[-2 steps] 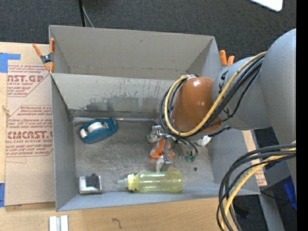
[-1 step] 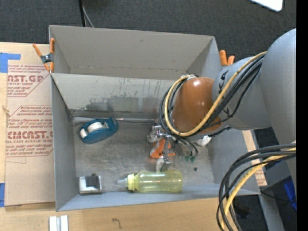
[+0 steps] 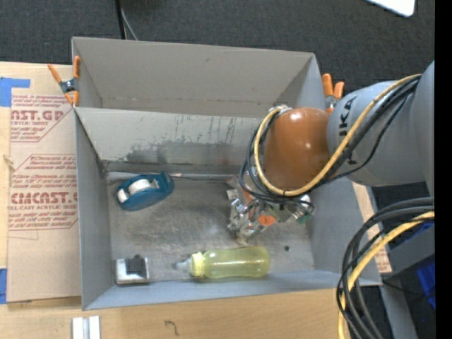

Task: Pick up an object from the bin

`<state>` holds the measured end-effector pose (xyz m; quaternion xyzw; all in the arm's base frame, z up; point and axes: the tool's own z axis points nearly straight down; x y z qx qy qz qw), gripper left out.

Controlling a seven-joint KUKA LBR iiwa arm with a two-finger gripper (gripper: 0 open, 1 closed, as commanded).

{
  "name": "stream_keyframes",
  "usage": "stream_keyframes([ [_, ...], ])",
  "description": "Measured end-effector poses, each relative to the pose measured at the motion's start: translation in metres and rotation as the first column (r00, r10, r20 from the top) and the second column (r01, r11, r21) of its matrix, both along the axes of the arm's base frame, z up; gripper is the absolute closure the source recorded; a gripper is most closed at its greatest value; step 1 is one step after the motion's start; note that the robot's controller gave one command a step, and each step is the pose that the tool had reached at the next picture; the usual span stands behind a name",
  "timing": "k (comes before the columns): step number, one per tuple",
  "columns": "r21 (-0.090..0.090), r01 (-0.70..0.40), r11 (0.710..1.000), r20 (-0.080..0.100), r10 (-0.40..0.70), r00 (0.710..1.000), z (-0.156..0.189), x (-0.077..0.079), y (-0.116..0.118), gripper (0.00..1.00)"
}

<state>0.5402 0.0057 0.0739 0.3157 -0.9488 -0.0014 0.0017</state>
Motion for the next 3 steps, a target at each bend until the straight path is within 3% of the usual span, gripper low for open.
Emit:
stream_keyframes([
  [1, 0.001, 0.0, 1.0, 0.013, 0.0, 1.0, -0.001, 0.002, -0.001, 0.0],
  [2, 0.002, 0.001, 1.0, 0.013, -0.001, 1.0, -0.001, 0.002, -0.001, 0.0],
  [3, -0.001, -0.471, 0.882, -0.001, 0.471, 0.882, -0.001, 0.01, -0.025, 1.0],
])
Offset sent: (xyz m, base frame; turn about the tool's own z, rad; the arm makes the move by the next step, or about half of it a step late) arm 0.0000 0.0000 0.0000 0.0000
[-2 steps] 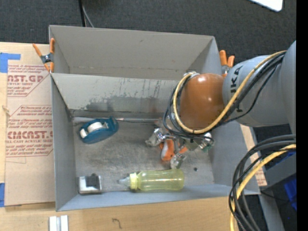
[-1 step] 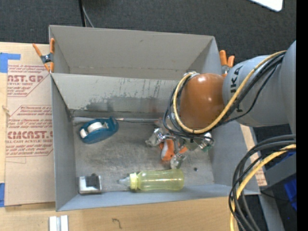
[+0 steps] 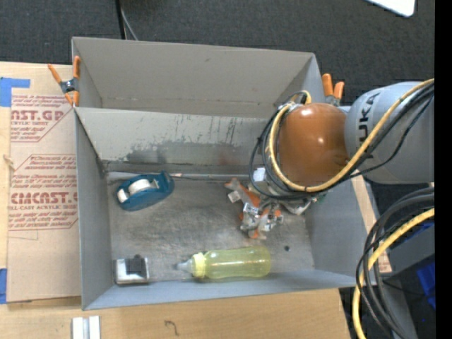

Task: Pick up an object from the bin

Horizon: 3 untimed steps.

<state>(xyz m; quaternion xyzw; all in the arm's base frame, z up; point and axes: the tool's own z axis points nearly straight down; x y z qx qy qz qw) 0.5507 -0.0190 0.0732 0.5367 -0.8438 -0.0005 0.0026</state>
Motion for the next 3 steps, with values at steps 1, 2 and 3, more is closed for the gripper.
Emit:
stream_keyframes([
  [1, 0.005, -0.001, 1.0, 0.011, 0.001, 1.0, -0.0011, 0.0016, 0.0013, 0.0],
  [2, -0.003, 0.001, 1.0, 0.007, -0.001, 1.0, 0.0009, 0.0019, -0.0024, 1.0],
  [3, -0.002, 0.001, 1.0, 0.007, -0.001, 1.0, 0.0009, 0.0019, -0.0023, 1.0],
])
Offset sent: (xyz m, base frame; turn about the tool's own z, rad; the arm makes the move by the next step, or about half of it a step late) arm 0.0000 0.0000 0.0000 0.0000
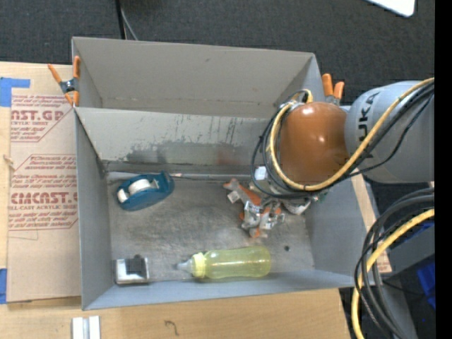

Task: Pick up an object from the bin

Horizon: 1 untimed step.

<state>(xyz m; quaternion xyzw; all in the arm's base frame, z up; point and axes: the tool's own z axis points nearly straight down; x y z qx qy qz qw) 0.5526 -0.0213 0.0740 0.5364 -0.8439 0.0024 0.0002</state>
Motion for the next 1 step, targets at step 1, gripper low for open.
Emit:
stream_keyframes([
  [1, 0.007, -0.005, 1.0, -0.008, 0.005, 1.0, 0.045, -0.0039, 0.0, 1.0],
])
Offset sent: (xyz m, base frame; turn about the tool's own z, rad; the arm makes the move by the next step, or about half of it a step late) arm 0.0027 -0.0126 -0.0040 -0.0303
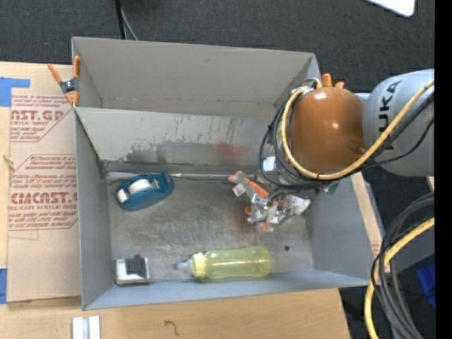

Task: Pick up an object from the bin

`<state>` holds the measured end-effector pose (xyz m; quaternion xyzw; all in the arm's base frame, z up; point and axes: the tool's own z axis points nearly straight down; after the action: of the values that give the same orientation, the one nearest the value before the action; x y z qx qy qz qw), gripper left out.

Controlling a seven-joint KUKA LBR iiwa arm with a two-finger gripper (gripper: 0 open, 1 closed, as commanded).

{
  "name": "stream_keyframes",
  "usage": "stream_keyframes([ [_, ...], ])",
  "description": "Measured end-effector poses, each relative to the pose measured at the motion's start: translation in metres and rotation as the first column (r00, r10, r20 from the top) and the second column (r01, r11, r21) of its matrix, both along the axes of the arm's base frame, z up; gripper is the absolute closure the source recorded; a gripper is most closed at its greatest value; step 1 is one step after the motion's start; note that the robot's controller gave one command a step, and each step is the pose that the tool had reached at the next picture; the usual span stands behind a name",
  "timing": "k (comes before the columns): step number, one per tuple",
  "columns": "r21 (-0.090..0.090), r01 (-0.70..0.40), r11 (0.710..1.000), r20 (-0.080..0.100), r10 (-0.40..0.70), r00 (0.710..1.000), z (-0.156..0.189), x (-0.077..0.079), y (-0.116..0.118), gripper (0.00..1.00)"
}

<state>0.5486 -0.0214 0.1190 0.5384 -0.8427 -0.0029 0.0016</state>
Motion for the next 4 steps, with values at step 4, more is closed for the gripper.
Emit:
stream_keyframes([
  [4, -0.002, 0.004, 1.0, 0.018, -0.004, 1.0, 0.017, 0.009, 0.0, 1.0],
])
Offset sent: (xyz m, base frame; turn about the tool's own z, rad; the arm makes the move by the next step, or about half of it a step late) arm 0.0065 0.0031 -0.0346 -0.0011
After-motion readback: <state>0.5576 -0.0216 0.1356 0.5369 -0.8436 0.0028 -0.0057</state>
